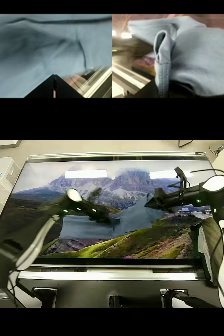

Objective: Fold the clothes and pants, and hang the long-sleeved shirts on hangers.

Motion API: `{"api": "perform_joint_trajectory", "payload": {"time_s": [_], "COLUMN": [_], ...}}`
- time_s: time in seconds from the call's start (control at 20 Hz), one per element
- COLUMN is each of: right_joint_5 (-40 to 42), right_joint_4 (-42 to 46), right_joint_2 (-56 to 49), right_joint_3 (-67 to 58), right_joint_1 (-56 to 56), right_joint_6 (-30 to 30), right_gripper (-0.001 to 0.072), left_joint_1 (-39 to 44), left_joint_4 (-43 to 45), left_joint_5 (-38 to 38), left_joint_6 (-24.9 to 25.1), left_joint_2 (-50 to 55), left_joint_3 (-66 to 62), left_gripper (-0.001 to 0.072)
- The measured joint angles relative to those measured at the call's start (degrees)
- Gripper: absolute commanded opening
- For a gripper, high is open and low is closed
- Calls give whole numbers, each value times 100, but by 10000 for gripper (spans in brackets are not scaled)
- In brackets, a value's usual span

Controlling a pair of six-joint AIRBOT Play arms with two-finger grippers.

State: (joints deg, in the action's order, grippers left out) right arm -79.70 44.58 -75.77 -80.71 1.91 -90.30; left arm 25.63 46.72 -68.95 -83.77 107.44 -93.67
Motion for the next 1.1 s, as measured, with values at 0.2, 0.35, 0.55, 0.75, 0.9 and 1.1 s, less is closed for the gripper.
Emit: {"api": "perform_joint_trajectory", "payload": {"time_s": [0.2, 0.35, 0.55, 0.75, 0.9, 1.1], "right_joint_5": [-2, 2, 22, 168, 570, 1449], "right_joint_4": [199, 389, 581, 616, 575, 203], "right_joint_2": [492, 634, 647, 354, -87, -999], "right_joint_3": [0, 0, 0, 0, 0, 0], "right_joint_1": [-472, -673, -763, -1023, -1510, -2363], "right_joint_6": [-334, -505, -629, -667, -660, -638], "right_gripper": [43, 43, 42, 43, 43, 44], "left_joint_1": [883, 1432, 1582, 874, 35, -1217], "left_joint_4": [-946, -1856, -2426, -1453, -323, 590], "left_joint_5": [811, 1493, 2177, 1725, 1161, 562], "left_joint_6": [-417, -629, -719, -745, -748, -566], "left_joint_2": [553, 787, 883, 651, 81, -1088], "left_joint_3": [0, 2, 2, 0, 0, 0], "left_gripper": [22, 21, 18, 18, 19, 20]}}
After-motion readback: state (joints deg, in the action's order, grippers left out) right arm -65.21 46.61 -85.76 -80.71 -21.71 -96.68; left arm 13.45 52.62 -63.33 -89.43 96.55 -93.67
